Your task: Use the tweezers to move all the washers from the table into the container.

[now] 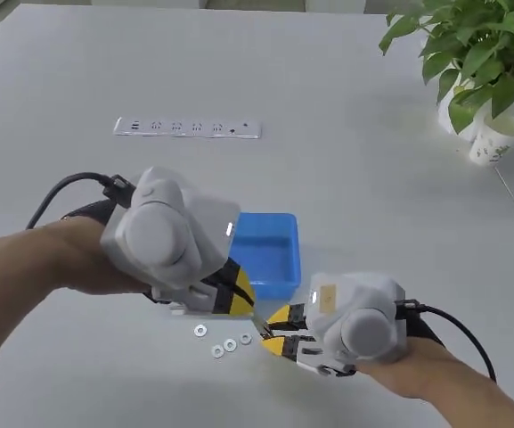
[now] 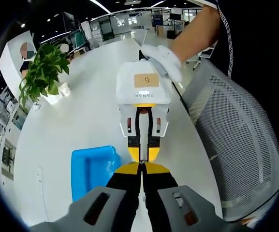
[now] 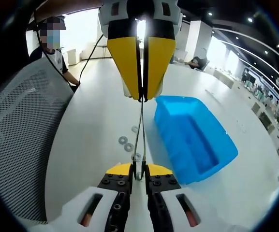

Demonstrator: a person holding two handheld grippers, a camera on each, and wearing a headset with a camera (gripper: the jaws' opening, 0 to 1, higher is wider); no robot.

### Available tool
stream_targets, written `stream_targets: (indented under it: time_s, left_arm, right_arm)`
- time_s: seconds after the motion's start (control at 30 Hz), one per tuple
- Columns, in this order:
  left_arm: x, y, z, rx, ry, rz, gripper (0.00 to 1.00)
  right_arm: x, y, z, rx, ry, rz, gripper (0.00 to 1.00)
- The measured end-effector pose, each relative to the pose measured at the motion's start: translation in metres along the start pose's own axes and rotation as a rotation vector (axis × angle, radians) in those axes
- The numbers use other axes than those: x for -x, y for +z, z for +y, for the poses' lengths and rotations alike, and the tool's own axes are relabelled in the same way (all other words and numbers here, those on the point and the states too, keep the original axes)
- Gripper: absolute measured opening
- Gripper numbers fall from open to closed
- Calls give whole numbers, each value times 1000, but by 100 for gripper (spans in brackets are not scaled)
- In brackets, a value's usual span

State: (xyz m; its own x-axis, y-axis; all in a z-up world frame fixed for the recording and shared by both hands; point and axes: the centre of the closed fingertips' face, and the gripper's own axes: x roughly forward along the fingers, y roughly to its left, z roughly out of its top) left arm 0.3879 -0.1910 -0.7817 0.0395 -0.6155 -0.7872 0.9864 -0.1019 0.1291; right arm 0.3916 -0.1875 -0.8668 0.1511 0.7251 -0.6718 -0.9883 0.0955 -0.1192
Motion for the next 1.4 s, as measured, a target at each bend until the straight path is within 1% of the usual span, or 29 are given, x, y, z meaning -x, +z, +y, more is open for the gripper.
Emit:
stream_targets:
  time_s: [0.2, 0.27, 0.43, 0.5, 0.73, 0.9, 1.03, 1.07, 1.1, 1.23, 1.4]
  left_arm:
    - [2, 4, 0, -9, -3, -2, 4]
    - [2, 4, 0, -10, -1, 0, 4]
    - [0, 3, 0, -15, -2, 6, 4]
    - [-1, 4, 1, -6, -4, -4, 4]
    - [-3, 8, 4, -7, -1, -15, 5]
    - [-4, 10, 7, -4, -1, -21, 5]
    - [-5, 12, 8, -2, -5, -26, 5]
    - [-7, 9, 6, -6, -12, -12, 5]
    - [-8, 13, 8, -5, -9, -31, 5]
    - [-9, 16, 9, -2, -12, -36, 5]
    - [-12, 20, 10, -12, -13, -51, 5]
  right_arm:
    - [1, 3, 0, 4, -3, -6, 12]
    - [1, 4, 0, 3, -3, -11, 12]
    - [-2, 2, 0, 4, 0, -4, 12]
    - [-2, 2, 0, -2, 1, -4, 12]
    - [0, 1, -1, -12, 0, -2, 12]
    - [2, 4, -2, -24, -4, -14, 13]
    - [4, 8, -3, -46, -10, -32, 13]
    - [5, 9, -4, -55, -9, -34, 13]
    - [5, 8, -4, -55, -9, -32, 13]
    - [5, 7, -4, -70, -9, -30, 12]
    - [6, 6, -4, -77, -13, -28, 12]
